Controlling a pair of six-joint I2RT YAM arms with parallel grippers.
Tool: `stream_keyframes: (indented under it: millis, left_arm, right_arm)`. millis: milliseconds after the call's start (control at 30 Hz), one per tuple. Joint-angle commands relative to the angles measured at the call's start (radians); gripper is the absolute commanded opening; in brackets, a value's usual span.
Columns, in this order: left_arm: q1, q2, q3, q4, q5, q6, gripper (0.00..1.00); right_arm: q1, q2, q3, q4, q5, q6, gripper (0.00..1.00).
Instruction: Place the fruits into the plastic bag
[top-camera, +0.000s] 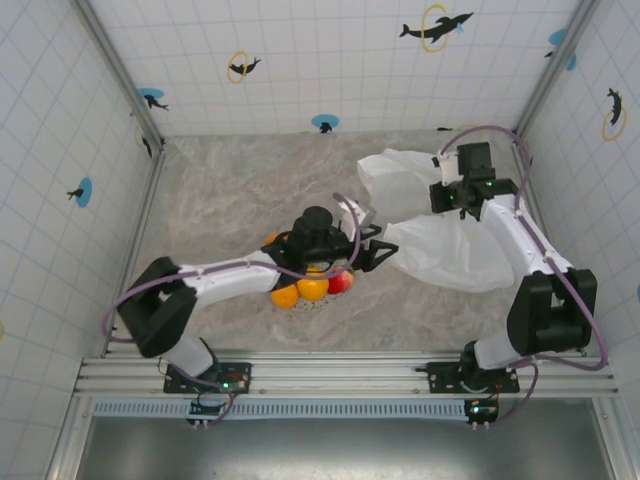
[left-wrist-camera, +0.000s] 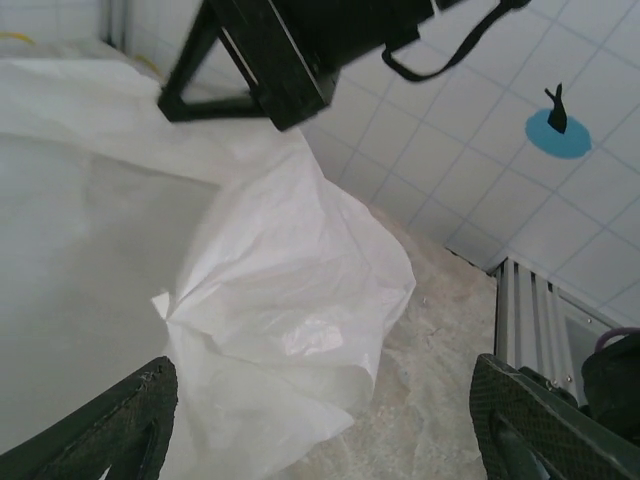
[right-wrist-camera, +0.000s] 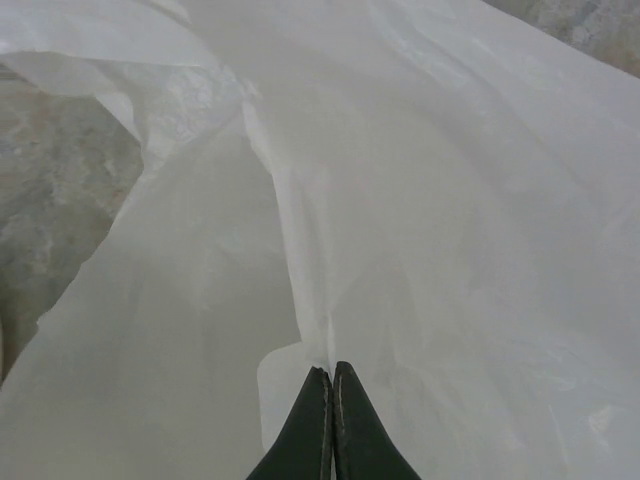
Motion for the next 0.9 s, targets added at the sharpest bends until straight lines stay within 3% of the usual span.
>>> stream_keyframes:
  millis: [0,167,267,433,700,867]
  left_arm:
    - [-0.002,-0.106,-0.049,-0.102,-0.175,0.074,0.81]
    - [0.021,-0.159,-0.079,-0.156,-0.520,0.187,0.93]
    - [0.080,-0.109,-0.037,-0.195,-0.582,0.238,0.94]
    - [0.164,0.004,0.062,-0.219,-0.531,0.282,0.95]
    - [0.168,0.133,0.200,-0.225,-0.311,0.326,0.96]
    - [0.168,0.226,0.288,-0.192,-0.381,0.354,0.96]
  right_arm:
    - [-0.020,-0.044,-0.030,0.015,-0.121,-0.060,0.00]
    - [-0.057,-0.084,-0.047,0.051,-0.223,-0.042,0.00]
    - [-0.060,-0.096,-0.050,0.049,-0.240,-0.040,0.00]
    - [-0.060,-0.115,-0.048,0.031,-0.223,-0.043,0.00]
    - [-0.060,-0.142,-0.046,0.012,-0.206,-0.035,0.00]
    - [-0.059,-0.149,-0.048,-0.001,-0.209,-0.042,0.00]
